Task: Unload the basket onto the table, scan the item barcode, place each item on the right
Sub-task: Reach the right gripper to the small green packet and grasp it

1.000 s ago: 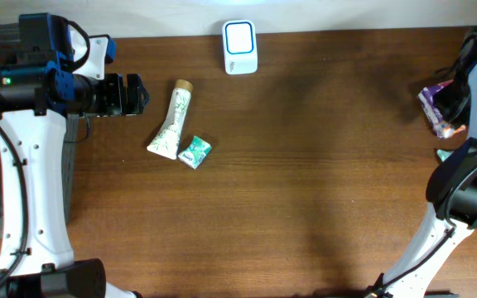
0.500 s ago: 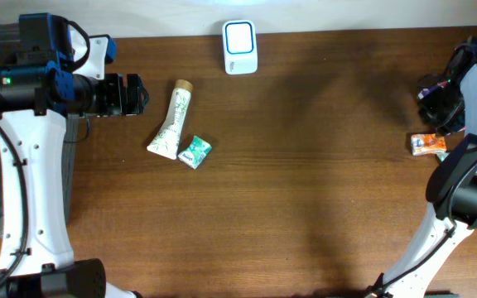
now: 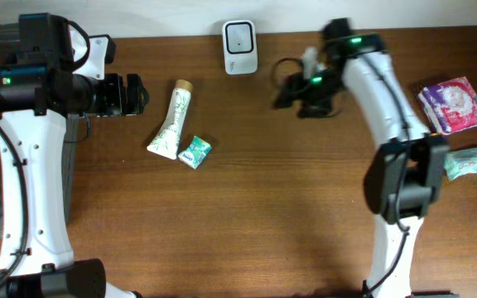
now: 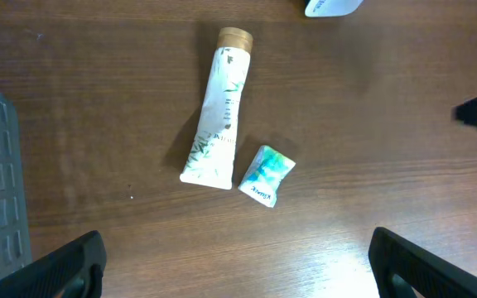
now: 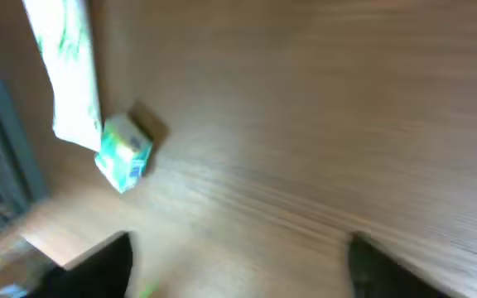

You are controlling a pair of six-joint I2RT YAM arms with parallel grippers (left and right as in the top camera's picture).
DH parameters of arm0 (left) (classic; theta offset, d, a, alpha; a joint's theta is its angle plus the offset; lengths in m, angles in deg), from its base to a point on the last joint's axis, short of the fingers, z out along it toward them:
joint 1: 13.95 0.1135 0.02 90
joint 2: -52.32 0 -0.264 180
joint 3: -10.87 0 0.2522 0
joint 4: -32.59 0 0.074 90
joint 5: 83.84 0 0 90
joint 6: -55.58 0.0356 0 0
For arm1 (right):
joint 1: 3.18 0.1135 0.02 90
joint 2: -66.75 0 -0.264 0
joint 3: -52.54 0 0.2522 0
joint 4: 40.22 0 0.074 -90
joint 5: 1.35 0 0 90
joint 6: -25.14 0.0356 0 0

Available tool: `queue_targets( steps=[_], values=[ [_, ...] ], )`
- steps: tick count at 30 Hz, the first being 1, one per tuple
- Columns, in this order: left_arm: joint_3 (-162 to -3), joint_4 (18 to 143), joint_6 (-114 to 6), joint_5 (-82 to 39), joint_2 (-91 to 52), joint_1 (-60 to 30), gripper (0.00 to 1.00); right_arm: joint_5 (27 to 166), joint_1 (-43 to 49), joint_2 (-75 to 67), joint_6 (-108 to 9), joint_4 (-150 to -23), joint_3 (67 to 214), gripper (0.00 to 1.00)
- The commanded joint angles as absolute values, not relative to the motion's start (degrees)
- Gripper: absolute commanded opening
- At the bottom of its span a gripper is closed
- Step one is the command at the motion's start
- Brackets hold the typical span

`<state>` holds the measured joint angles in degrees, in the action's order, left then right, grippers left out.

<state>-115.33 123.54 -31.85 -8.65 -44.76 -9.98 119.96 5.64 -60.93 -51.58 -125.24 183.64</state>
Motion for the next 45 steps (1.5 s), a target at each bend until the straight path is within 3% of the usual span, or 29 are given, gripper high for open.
queue_targets(
  steps=[1,11,16,20,23,27,34,37,39,41,43,45],
  values=[
    [-115.53,123.61,-31.81,-9.26,-44.80,-10.05,0.99,117.49,14.27,-62.50,-52.39,-121.18,184.82,0.87],
    [-115.53,123.61,-31.81,-9.26,-44.80,-10.05,0.99,112.98,29.59,-67.42,-52.22,-101.57,184.82,0.87],
    [-115.53,123.61,-31.81,-9.26,-44.80,-10.05,0.99,112.72,30.51,-70.94,-52.22,-100.20,184.82,0.73],
    [-115.53,123.61,-31.81,-9.26,-44.80,-10.05,0.99,112.70,30.55,-73.41,-52.22,-100.74,184.73,0.58],
    [-115.53,123.61,-31.81,-9.26,-44.80,-10.05,0.99,111.87,30.42,-73.89,-52.24,-102.86,184.64,0.28],
    [-115.53,123.61,-31.81,-9.26,-44.80,-10.05,0.99,111.91,28.48,-73.39,-52.17,-108.98,184.77,0.04],
    [-115.53,123.61,-31.81,-9.26,-44.80,-10.05,0.99,112.20,20.13,-67.44,-47.84,-126.12,184.77,0.04],
    [-115.53,123.61,-31.81,-9.26,-44.80,-10.05,0.99,112.44,19.91,-66.09,-49.22,-125.66,184.77,0.04],
    [-115.53,123.61,-31.81,-9.26,-44.80,-10.05,0.99,116.44,20.56,-66.06,-51.82,-120.92,184.75,0.22],
    [-115.53,123.61,-31.81,-9.26,-44.80,-10.05,0.99,118.80,21.57,-66.11,-51.78,-115.30,184.75,0.48],
    [-115.53,123.61,-31.81,-9.26,-44.80,-10.05,0.99,118.84,22.73,-66.17,-51.78,-109.44,184.75,0.62],
    [-115.53,123.61,-31.81,-9.26,-44.80,-10.05,0.99,118.82,23.54,-66.79,-51.82,-105.29,184.75,0.65]
  ],
)
